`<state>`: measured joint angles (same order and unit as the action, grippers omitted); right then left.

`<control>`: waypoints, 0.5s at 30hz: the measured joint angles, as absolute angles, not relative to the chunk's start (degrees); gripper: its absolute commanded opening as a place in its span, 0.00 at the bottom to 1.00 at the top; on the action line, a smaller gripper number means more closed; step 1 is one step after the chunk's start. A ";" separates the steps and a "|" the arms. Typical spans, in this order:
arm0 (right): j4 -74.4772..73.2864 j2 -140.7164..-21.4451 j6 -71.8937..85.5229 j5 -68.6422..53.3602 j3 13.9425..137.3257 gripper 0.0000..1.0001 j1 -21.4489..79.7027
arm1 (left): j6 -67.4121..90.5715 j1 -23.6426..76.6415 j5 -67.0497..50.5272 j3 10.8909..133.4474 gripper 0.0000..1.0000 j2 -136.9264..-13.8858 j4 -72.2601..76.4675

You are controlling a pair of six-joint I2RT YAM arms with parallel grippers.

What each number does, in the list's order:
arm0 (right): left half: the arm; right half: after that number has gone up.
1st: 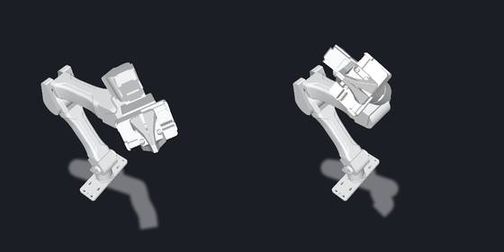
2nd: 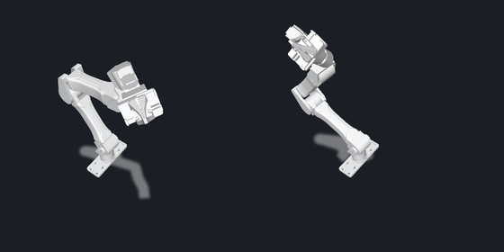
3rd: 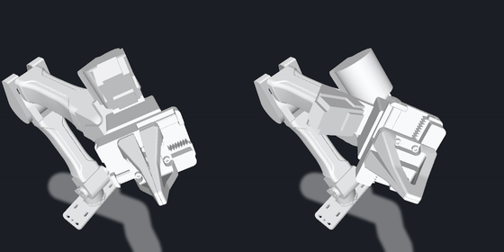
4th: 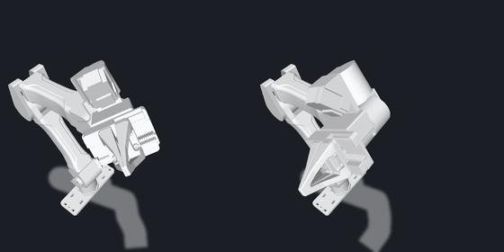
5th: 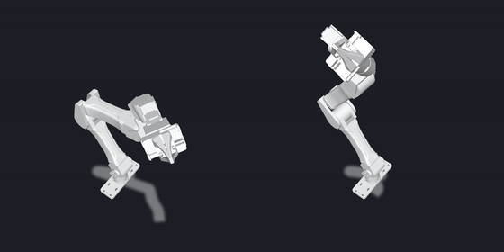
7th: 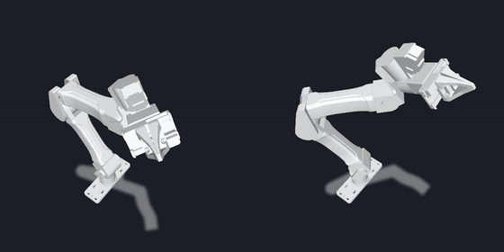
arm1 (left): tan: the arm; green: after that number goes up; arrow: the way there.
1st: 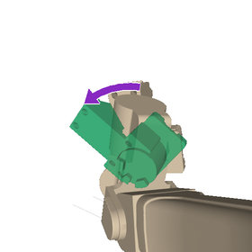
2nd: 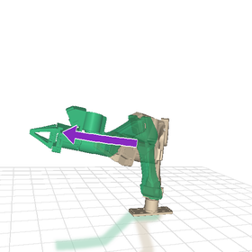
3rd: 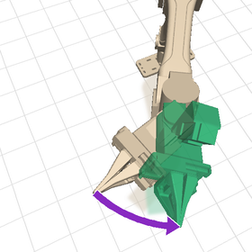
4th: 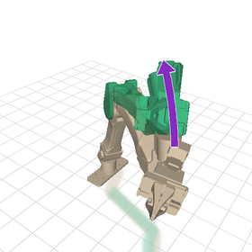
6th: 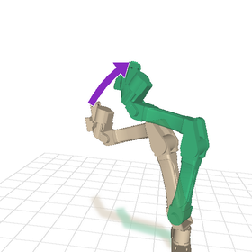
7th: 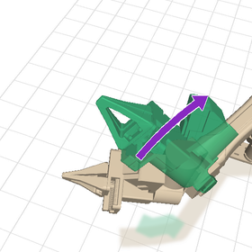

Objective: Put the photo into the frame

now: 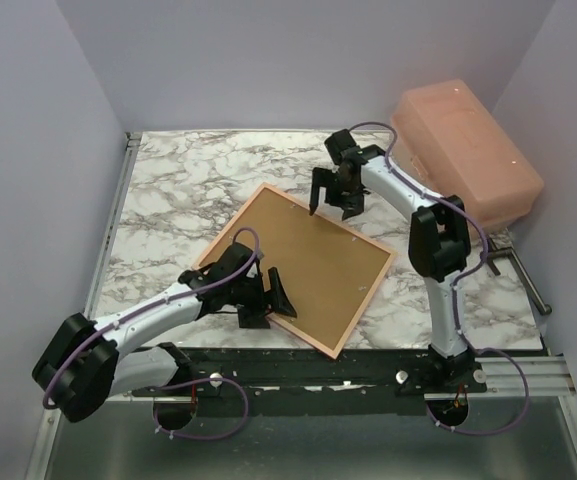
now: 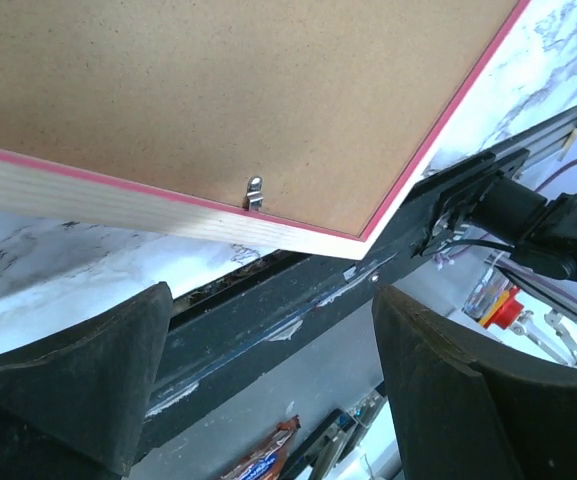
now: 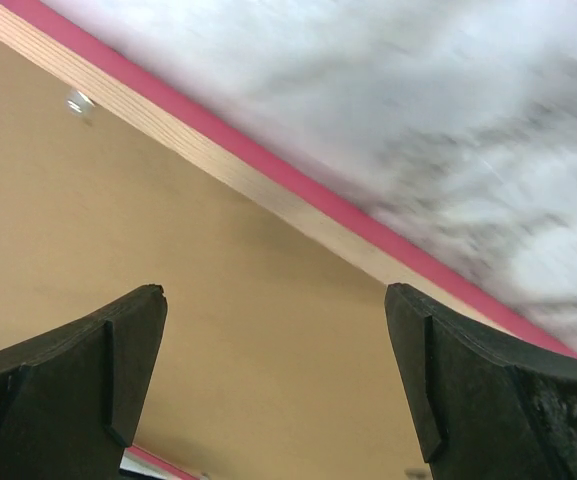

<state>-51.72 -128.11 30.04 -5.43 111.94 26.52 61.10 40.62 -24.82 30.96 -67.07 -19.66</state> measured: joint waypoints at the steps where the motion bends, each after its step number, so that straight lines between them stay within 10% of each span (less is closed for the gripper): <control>1: -51.77 -126.02 30.04 -4.27 109.62 1.00 26.11 | 61.10 40.62 -24.73 30.81 0.84 -65.60 -19.79; 15: -48.34 -88.44 34.17 -0.56 62.17 0.88 24.58 | 56.90 40.12 -14.55 32.51 0.92 -40.21 -26.13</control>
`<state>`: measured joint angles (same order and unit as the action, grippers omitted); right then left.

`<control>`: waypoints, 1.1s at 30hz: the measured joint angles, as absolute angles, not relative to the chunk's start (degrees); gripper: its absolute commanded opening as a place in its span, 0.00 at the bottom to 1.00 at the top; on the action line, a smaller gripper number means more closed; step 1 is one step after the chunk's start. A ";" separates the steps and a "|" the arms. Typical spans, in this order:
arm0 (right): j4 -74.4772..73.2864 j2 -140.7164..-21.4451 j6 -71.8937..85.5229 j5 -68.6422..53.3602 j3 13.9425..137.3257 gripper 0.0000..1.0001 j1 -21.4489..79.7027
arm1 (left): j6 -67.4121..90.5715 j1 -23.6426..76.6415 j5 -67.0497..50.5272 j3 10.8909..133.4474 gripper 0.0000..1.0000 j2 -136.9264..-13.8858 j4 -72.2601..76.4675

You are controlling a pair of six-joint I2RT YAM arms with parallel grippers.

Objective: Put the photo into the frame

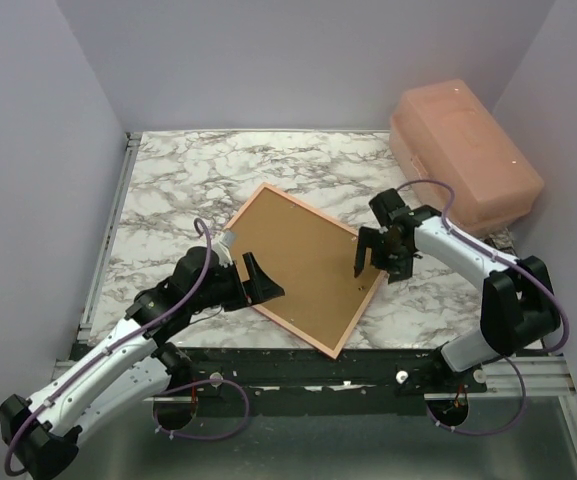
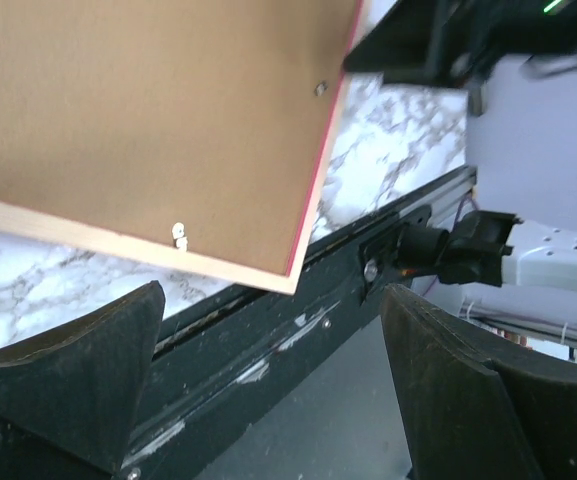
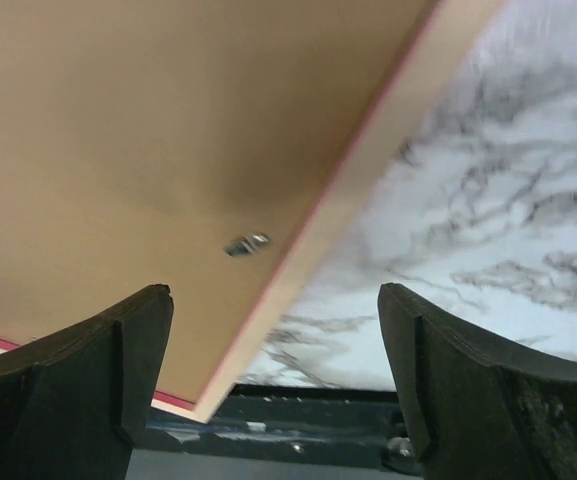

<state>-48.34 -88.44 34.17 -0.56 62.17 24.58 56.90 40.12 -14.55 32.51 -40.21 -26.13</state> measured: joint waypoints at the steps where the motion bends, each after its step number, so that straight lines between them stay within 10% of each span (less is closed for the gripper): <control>1: -48.16 -87.22 34.65 -0.95 59.20 0.84 24.60 | 56.51 40.01 -13.76 33.06 0.93 -38.94 -26.26; 10: -43.46 -85.49 36.56 -5.72 49.41 0.55 24.60 | 54.04 39.20 -9.37 36.97 0.93 -36.77 -28.10; 18: -41.36 -88.97 35.83 -4.97 50.48 0.02 24.47 | 53.34 37.54 -9.19 37.01 0.93 -38.70 -29.56; 33: -42.54 -92.66 28.25 8.01 57.36 0.03 24.49 | 47.57 21.69 -13.52 38.50 0.94 -45.63 -33.06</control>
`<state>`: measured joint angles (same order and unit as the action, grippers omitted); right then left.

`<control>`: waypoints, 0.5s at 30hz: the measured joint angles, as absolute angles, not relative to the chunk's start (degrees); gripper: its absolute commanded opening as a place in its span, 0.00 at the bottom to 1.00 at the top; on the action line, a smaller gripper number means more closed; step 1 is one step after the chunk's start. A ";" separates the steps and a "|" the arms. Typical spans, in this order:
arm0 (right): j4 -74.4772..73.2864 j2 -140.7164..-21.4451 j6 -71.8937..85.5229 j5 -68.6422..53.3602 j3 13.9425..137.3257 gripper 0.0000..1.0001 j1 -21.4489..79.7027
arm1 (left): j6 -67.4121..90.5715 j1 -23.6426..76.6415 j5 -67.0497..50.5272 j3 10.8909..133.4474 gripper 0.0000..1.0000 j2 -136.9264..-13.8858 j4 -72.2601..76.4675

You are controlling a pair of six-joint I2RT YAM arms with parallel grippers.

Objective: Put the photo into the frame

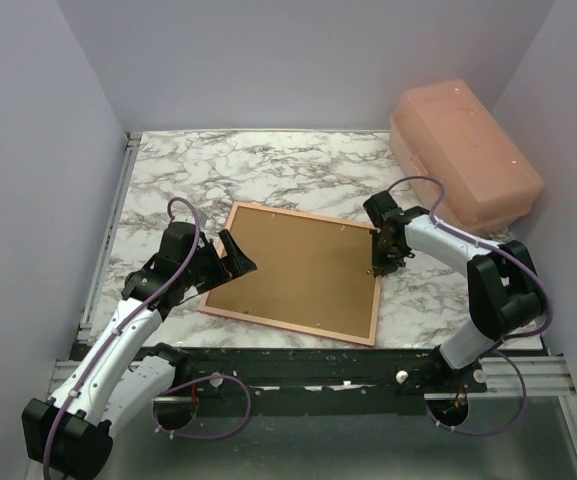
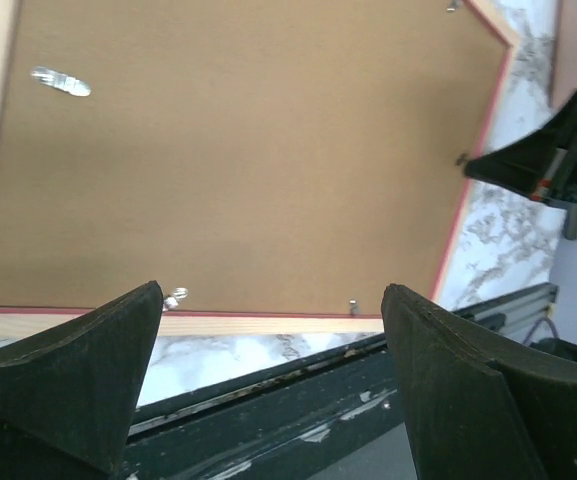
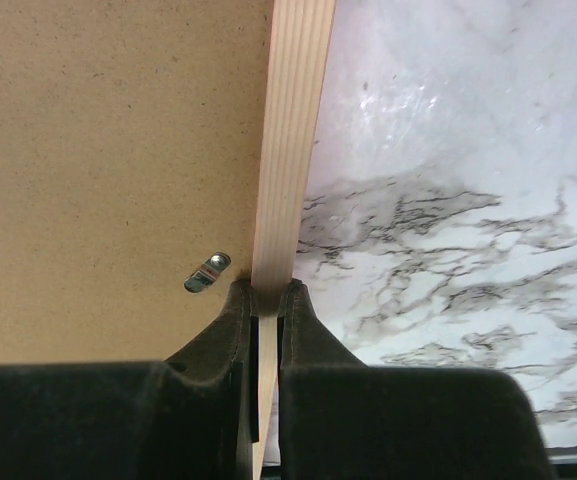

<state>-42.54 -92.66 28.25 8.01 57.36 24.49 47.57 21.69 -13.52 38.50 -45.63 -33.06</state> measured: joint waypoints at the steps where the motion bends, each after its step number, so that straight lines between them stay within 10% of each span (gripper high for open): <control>1: -42.54 -92.77 27.81 8.69 57.69 0.04 24.49 | 46.70 20.99 -13.39 39.03 0.94 -46.54 -33.89; 4: -42.54 -92.92 26.92 11.33 58.13 0.08 24.56 | 44.99 19.77 -11.81 40.25 0.94 -49.28 -36.25; 9: -43.72 -93.36 27.73 15.03 59.11 0.66 24.67 | 42.70 17.43 -6.42 42.37 0.94 -57.01 -41.63; 15: -43.81 -92.55 29.04 13.08 59.53 0.80 23.70 | 41.67 15.73 -3.18 42.78 0.95 -66.04 -43.77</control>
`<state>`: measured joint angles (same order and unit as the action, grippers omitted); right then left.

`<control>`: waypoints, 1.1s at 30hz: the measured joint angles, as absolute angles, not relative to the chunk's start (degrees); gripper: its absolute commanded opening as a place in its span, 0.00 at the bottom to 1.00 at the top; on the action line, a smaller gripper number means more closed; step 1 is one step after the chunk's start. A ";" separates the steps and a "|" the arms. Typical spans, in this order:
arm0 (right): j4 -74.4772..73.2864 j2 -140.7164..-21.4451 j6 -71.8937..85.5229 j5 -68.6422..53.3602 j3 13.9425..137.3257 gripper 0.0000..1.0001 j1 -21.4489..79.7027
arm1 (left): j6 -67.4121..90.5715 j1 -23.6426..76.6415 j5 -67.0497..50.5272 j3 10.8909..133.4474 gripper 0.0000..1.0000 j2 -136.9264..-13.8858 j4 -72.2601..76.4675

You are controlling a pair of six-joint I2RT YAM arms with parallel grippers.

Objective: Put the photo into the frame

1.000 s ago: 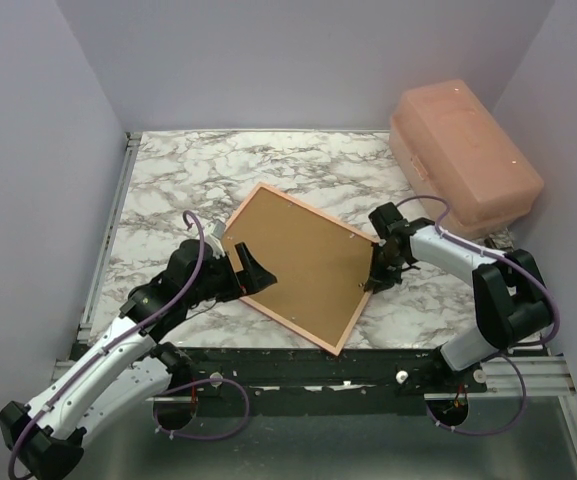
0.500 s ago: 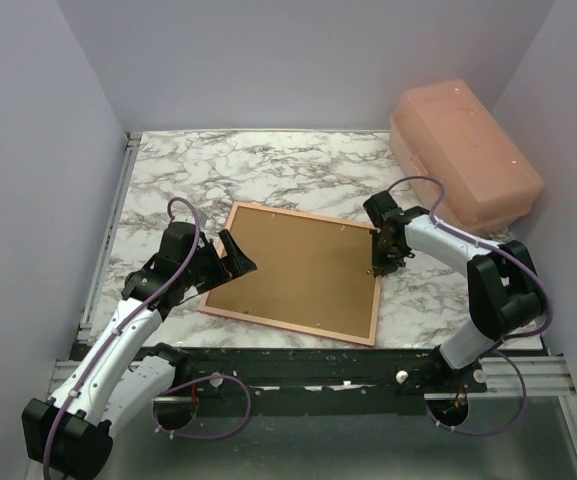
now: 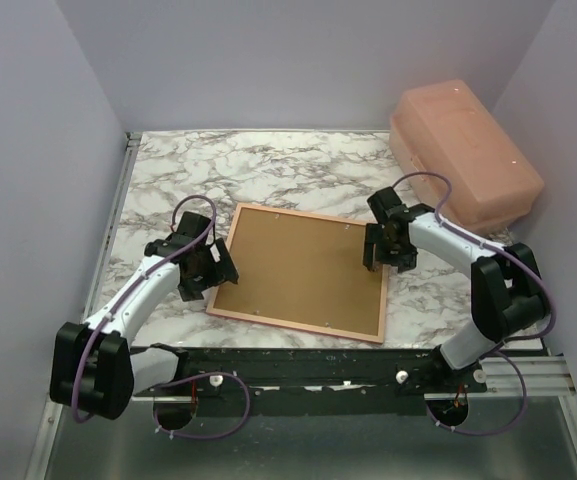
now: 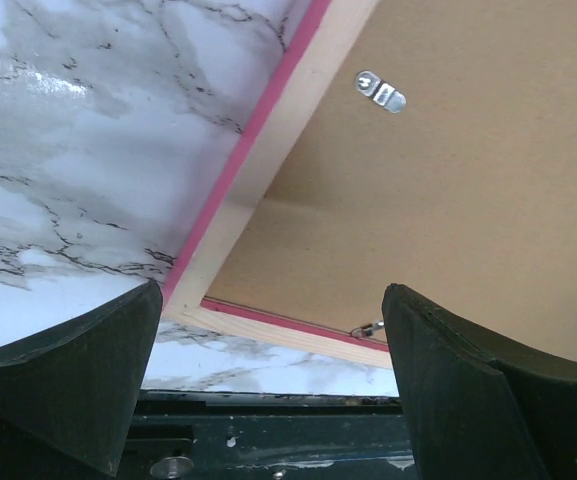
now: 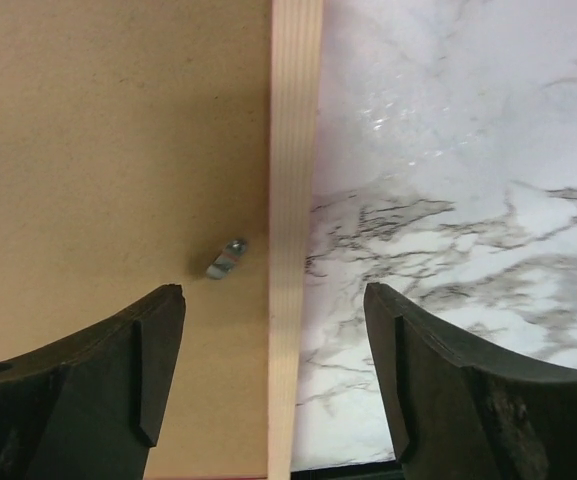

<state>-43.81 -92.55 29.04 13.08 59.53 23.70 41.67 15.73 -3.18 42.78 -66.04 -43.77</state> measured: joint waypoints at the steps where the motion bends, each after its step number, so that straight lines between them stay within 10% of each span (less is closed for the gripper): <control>1: -43.46 -92.09 29.23 11.66 59.02 0.81 23.07 | 41.60 15.70 -3.11 42.78 0.95 -66.98 -43.81; 14: -35.79 -90.13 30.55 -15.40 49.93 0.81 13.28 | 41.12 15.35 -6.22 41.93 0.92 -77.62 -39.16; 33: -37.80 -96.18 25.39 -12.95 57.36 0.86 12.91 | 47.48 23.11 -8.51 29.32 0.93 -60.53 -35.94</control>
